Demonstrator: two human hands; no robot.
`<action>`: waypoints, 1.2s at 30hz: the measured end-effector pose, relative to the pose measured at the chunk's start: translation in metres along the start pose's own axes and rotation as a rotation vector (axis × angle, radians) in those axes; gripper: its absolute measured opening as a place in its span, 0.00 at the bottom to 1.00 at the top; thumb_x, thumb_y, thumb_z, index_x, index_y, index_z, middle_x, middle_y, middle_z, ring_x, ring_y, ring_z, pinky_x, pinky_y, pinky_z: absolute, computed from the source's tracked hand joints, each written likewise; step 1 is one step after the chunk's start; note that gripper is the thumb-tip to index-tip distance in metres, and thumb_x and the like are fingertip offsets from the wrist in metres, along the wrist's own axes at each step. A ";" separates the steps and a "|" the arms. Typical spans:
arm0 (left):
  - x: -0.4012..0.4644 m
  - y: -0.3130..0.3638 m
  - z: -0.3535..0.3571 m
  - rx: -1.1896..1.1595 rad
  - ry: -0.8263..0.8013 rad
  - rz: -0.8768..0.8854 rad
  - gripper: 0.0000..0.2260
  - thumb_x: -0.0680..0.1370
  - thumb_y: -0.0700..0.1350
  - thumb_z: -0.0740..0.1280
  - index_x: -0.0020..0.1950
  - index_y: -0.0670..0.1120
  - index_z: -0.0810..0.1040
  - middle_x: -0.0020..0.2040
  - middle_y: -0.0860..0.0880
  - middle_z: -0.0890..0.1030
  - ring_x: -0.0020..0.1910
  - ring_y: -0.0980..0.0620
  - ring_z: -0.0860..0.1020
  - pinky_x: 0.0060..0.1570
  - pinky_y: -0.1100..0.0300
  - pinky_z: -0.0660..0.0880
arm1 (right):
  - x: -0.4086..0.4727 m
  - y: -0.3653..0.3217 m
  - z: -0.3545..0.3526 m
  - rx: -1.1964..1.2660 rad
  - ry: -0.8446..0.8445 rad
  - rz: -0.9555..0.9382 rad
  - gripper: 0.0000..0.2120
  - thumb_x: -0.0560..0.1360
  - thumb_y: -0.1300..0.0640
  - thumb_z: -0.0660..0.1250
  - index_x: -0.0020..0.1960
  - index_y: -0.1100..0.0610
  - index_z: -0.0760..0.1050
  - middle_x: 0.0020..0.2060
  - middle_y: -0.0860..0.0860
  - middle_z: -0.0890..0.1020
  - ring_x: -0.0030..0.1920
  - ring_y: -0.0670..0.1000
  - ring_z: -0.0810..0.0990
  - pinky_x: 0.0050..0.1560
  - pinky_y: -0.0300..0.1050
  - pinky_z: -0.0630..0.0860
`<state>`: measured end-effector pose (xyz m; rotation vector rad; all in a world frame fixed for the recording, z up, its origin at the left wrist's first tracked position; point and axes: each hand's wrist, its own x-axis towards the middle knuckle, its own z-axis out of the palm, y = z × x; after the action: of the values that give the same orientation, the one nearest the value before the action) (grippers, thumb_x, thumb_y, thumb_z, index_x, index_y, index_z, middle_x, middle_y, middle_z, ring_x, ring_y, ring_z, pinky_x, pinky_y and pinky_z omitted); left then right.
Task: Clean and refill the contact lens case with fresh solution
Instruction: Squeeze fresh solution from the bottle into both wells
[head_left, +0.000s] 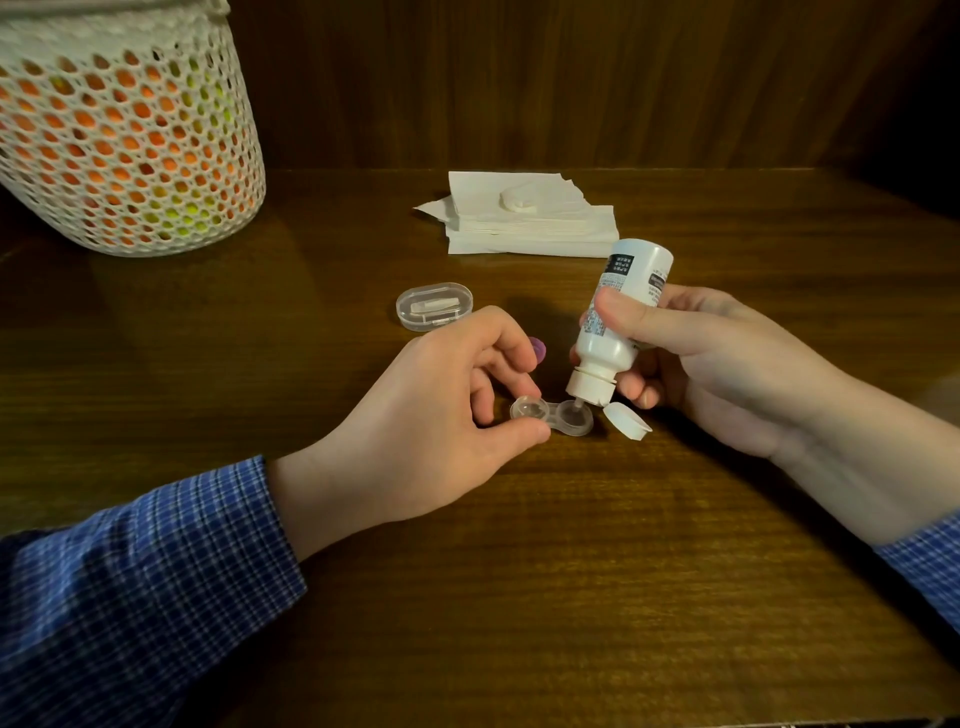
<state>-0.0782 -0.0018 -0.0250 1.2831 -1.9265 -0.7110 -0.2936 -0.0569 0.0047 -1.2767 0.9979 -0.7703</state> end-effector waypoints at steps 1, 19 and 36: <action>0.000 0.000 0.000 0.000 0.001 -0.002 0.17 0.73 0.43 0.80 0.56 0.52 0.77 0.48 0.57 0.84 0.35 0.53 0.79 0.36 0.56 0.82 | 0.000 0.000 0.000 0.002 -0.001 0.000 0.20 0.68 0.44 0.73 0.51 0.58 0.80 0.32 0.52 0.82 0.27 0.45 0.76 0.25 0.35 0.73; 0.000 0.001 0.000 0.005 0.000 -0.009 0.17 0.73 0.44 0.80 0.56 0.51 0.78 0.47 0.57 0.85 0.36 0.52 0.80 0.37 0.60 0.82 | 0.006 -0.003 -0.006 0.058 -0.004 0.109 0.29 0.68 0.42 0.73 0.58 0.64 0.79 0.31 0.51 0.81 0.27 0.45 0.76 0.26 0.36 0.74; -0.001 -0.001 0.000 0.011 0.003 0.005 0.17 0.72 0.44 0.80 0.56 0.51 0.78 0.47 0.57 0.85 0.36 0.52 0.80 0.36 0.57 0.82 | 0.006 0.001 -0.003 0.008 0.003 0.055 0.26 0.66 0.44 0.75 0.58 0.59 0.80 0.48 0.61 0.83 0.31 0.46 0.77 0.26 0.35 0.74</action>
<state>-0.0777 -0.0018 -0.0263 1.2851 -1.9325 -0.6965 -0.2939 -0.0627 0.0023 -1.2363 1.0272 -0.7329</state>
